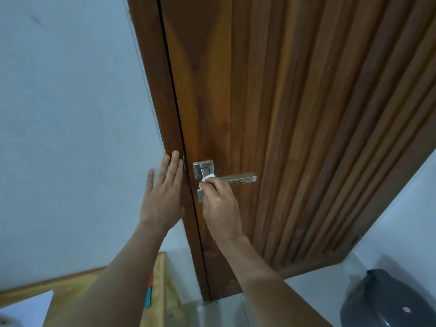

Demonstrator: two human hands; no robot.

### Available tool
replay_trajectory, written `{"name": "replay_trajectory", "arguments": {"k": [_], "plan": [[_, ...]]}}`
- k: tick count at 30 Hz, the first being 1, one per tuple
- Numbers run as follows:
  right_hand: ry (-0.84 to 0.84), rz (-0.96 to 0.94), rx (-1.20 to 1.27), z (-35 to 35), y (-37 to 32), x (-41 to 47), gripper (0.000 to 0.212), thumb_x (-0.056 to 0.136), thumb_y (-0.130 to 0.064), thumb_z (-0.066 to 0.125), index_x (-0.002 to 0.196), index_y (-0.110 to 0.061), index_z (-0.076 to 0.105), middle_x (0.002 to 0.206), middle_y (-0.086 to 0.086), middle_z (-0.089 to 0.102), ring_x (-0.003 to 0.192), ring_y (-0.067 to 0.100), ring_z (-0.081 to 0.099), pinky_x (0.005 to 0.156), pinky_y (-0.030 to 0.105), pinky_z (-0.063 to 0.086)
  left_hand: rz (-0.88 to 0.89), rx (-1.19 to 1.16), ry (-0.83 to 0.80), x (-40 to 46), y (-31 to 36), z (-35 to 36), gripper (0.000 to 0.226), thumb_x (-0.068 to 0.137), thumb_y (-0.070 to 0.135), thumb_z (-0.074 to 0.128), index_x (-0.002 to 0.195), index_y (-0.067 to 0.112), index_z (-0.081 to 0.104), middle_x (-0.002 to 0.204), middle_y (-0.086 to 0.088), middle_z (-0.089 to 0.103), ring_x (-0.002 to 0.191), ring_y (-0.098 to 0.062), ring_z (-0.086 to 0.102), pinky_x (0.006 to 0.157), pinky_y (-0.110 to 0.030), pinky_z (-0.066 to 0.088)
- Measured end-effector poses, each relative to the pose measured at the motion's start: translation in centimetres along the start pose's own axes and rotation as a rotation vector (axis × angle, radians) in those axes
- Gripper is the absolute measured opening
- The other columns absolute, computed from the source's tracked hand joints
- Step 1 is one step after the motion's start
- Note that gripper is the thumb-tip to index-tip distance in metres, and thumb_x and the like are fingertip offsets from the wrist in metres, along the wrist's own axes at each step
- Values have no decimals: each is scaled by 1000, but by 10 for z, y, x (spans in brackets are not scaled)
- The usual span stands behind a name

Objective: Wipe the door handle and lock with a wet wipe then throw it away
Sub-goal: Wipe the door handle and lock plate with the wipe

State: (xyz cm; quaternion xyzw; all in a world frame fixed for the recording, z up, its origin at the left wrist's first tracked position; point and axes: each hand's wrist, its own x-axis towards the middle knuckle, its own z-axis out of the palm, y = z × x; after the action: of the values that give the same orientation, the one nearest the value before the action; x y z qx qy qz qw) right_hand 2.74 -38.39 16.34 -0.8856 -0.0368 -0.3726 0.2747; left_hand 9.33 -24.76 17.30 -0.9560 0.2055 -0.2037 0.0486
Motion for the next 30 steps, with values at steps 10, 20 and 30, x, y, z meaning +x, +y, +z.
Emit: {"name": "replay_trajectory", "arguments": {"k": [10,20,30], "plan": [[374,308,61,-11,35,2,7,79,9,67,80,1,66,85,12,63,71,12,55,69,-2,35,1,0,26,0,-1,7,99,84,29,67,158,8,3,166,-8,-13,152,-26,-12,122,-53,18],[688,785,220,-41,70,8,14,80,6,67,92,-1,70,99,14,69,87,23,65,64,6,39,22,-28,-25,-2,-3,-6,93,90,25,57,157,10,-5,163,-6,-23,150,-24,-20,123,-50,13],[378,278,222,-11,8,-9,9,80,7,70,84,-1,69,90,10,66,81,13,61,71,1,43,15,-28,-27,-2,0,-6,96,89,27,59,157,10,-6,163,-6,-22,151,-25,-19,123,-49,16]]}}
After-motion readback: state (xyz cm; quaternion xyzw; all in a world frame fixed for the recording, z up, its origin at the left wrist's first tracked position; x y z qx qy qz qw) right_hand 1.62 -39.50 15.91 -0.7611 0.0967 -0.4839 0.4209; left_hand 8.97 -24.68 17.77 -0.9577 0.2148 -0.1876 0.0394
